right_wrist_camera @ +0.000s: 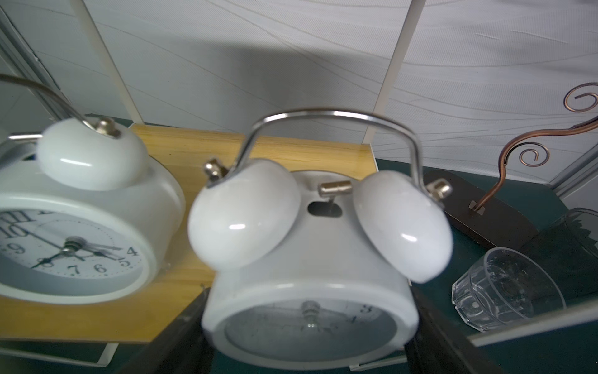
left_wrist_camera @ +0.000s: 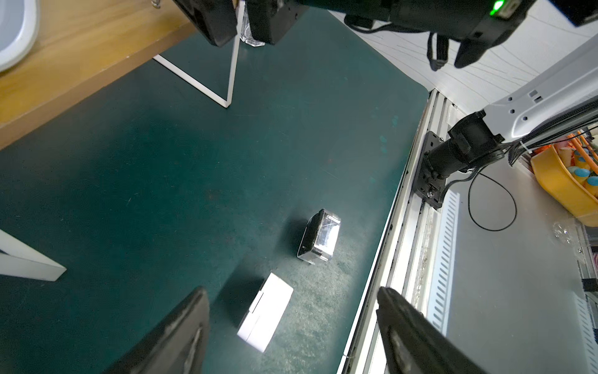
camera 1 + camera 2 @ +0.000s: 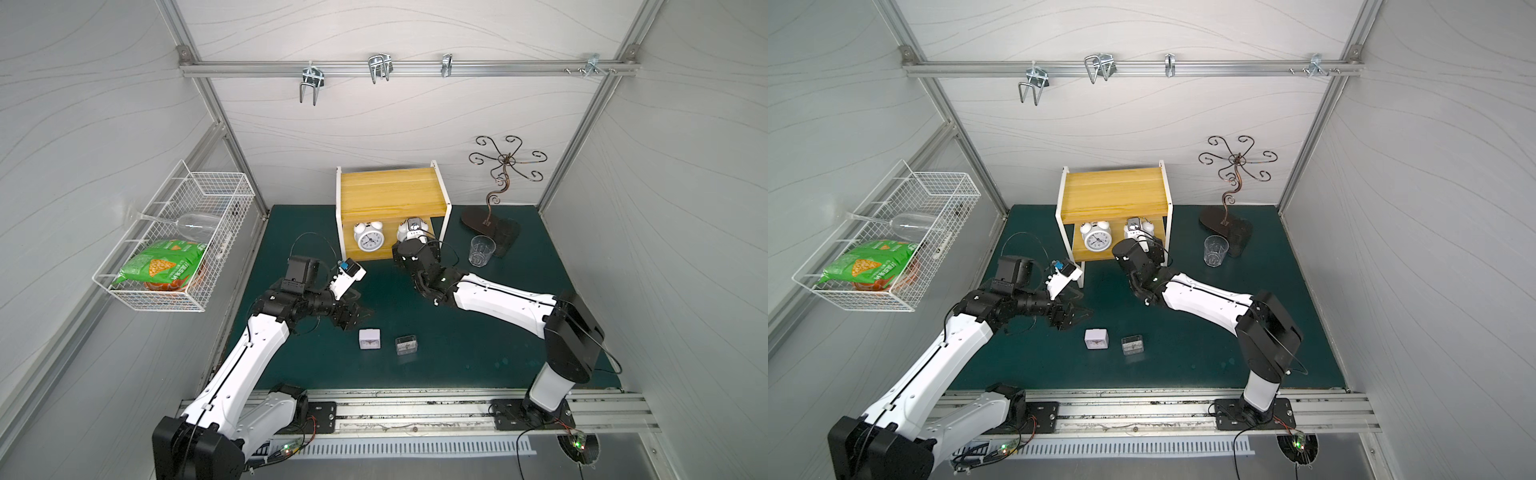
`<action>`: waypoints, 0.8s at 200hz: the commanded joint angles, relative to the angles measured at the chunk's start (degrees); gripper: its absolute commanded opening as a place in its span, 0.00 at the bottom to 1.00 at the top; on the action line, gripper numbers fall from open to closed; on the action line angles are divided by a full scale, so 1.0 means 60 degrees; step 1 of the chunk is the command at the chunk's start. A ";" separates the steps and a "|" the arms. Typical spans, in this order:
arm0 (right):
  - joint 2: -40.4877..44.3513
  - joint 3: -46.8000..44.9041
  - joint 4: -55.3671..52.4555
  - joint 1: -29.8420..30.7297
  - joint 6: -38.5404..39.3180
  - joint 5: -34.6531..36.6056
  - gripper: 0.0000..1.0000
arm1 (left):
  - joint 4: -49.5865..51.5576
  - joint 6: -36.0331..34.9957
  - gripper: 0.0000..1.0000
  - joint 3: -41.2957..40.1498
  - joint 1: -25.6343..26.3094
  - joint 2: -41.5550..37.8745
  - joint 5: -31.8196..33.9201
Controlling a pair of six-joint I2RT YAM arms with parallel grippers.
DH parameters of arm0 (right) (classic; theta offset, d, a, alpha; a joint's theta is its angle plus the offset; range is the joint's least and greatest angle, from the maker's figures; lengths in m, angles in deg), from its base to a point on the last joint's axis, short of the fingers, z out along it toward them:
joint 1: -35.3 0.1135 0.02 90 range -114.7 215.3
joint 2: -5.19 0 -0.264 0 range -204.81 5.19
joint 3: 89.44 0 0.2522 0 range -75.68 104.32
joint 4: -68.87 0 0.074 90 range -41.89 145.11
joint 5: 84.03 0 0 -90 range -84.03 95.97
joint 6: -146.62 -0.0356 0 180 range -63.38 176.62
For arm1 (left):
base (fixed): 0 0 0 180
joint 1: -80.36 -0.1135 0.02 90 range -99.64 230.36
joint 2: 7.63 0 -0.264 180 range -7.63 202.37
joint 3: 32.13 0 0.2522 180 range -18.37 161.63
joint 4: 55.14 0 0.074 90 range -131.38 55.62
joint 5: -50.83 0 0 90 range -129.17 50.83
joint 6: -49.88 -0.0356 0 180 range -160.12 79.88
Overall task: Place the alarm clocks on the shelf by style
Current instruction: Place the alarm on the shelf.
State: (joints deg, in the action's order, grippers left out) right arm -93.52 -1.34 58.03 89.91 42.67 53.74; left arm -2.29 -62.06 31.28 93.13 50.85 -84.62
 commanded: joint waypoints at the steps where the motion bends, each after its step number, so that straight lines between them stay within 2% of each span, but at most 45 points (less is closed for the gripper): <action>1: -0.0139 0.0491 -0.0148 -0.0074 -0.0218 0.0428 0.71 | -0.0229 -0.0109 0.84 0.0045 -0.0035 -0.0137 -0.0215; 160: -0.0809 0.0996 -0.0441 -0.0195 -0.0351 0.0494 0.72 | -0.0111 -0.0175 0.83 0.0057 -0.0034 -0.0196 -0.0231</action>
State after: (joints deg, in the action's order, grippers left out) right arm -97.72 2.82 54.40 89.69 41.38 55.62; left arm -2.22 -62.45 31.28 93.16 50.78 -84.79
